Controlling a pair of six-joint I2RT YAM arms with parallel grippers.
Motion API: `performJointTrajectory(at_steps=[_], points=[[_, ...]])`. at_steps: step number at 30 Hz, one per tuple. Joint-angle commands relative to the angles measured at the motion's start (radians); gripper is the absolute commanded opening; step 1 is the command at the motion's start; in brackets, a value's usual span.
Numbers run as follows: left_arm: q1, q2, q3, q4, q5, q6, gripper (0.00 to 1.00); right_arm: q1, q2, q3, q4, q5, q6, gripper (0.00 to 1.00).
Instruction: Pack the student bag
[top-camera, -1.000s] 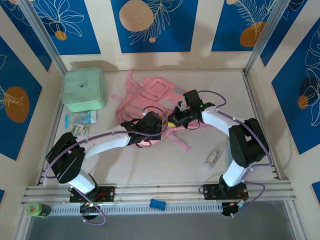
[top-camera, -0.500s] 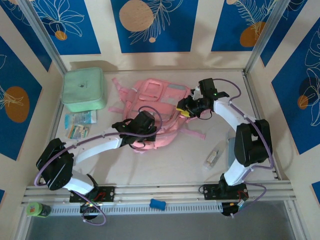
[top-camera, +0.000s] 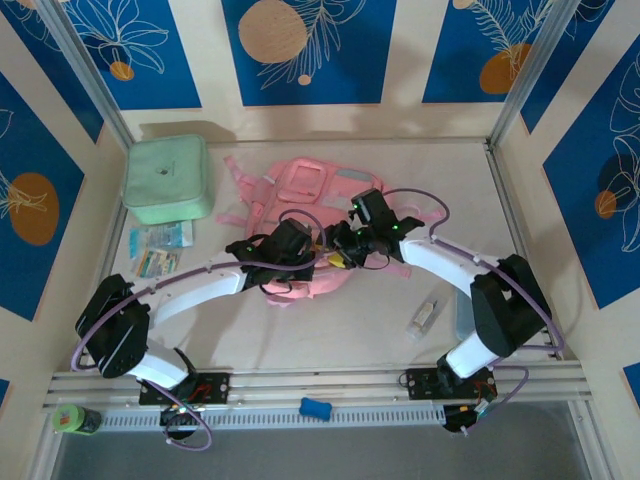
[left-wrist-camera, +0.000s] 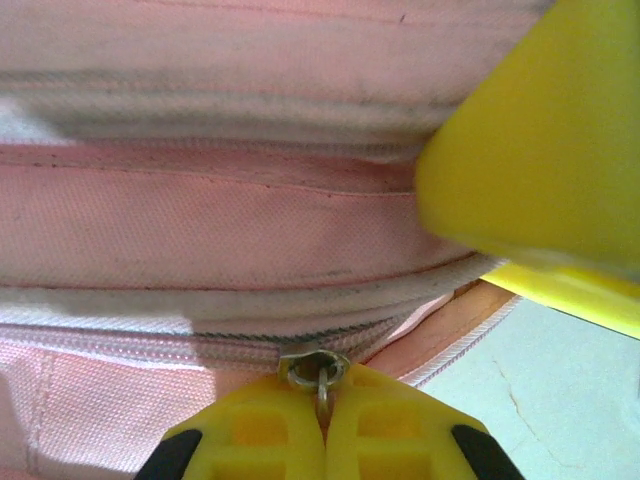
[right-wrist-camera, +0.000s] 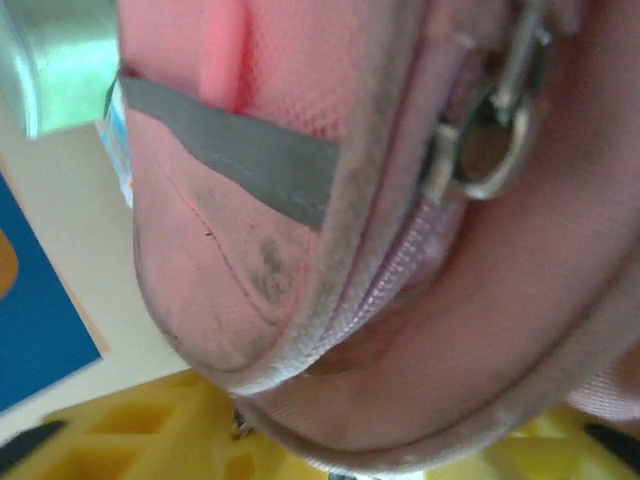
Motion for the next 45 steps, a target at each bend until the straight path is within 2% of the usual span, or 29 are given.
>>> performJointTrajectory(at_steps=[1,5,8,11,14,16,20,24,25,29,32,34,38,40,45], points=[[-0.008,-0.015,0.008,0.055,0.029,0.014,0.0,0.01,0.034,0.03,0.045,0.107,0.046,0.34],[-0.009,-0.039,-0.011,0.035,0.036,0.016,0.0,-0.003,0.051,0.068,-0.026,0.114,-0.079,0.1],[-0.029,-0.065,-0.014,-0.036,0.033,0.02,0.0,-0.041,0.031,0.063,-0.066,0.068,-0.216,0.02],[-0.071,-0.104,-0.037,-0.092,-0.007,0.015,0.0,-0.137,0.011,0.059,-0.112,-0.014,-0.34,0.0],[-0.079,-0.115,-0.091,-0.077,0.038,0.011,0.0,-0.267,0.01,0.074,-0.144,-0.117,-0.398,0.0],[-0.075,-0.111,-0.092,-0.143,-0.041,0.016,0.0,-0.338,0.026,0.092,-0.128,-0.218,-0.404,0.0],[0.013,-0.119,-0.104,-0.166,-0.106,0.033,0.0,-0.377,0.047,0.152,-0.166,-0.221,-0.395,0.0],[0.075,-0.133,-0.123,-0.079,-0.061,0.027,0.0,-0.333,0.023,0.145,-0.145,-0.232,-0.361,0.0],[0.075,-0.133,-0.115,-0.067,-0.058,0.023,0.0,-0.308,0.01,0.145,-0.159,-0.216,-0.355,0.04],[0.066,-0.129,-0.107,0.023,0.021,0.023,0.0,-0.18,-0.053,0.074,-0.113,-0.145,-0.257,0.4],[0.052,-0.113,-0.093,0.041,0.036,0.02,0.0,-0.088,-0.069,0.021,-0.048,-0.077,-0.134,0.52],[0.043,-0.1,-0.079,0.042,0.04,0.022,0.0,-0.052,-0.065,-0.015,0.025,-0.068,-0.041,0.55],[0.036,-0.094,-0.079,0.053,0.024,0.017,0.0,0.019,-0.048,-0.031,0.122,0.021,0.068,0.58],[0.036,-0.096,-0.083,0.055,0.016,0.015,0.0,0.039,-0.022,-0.004,0.11,0.066,0.069,0.55],[0.036,-0.108,-0.09,0.042,-0.021,0.018,0.0,0.029,0.008,0.005,0.09,0.114,0.054,0.31]])
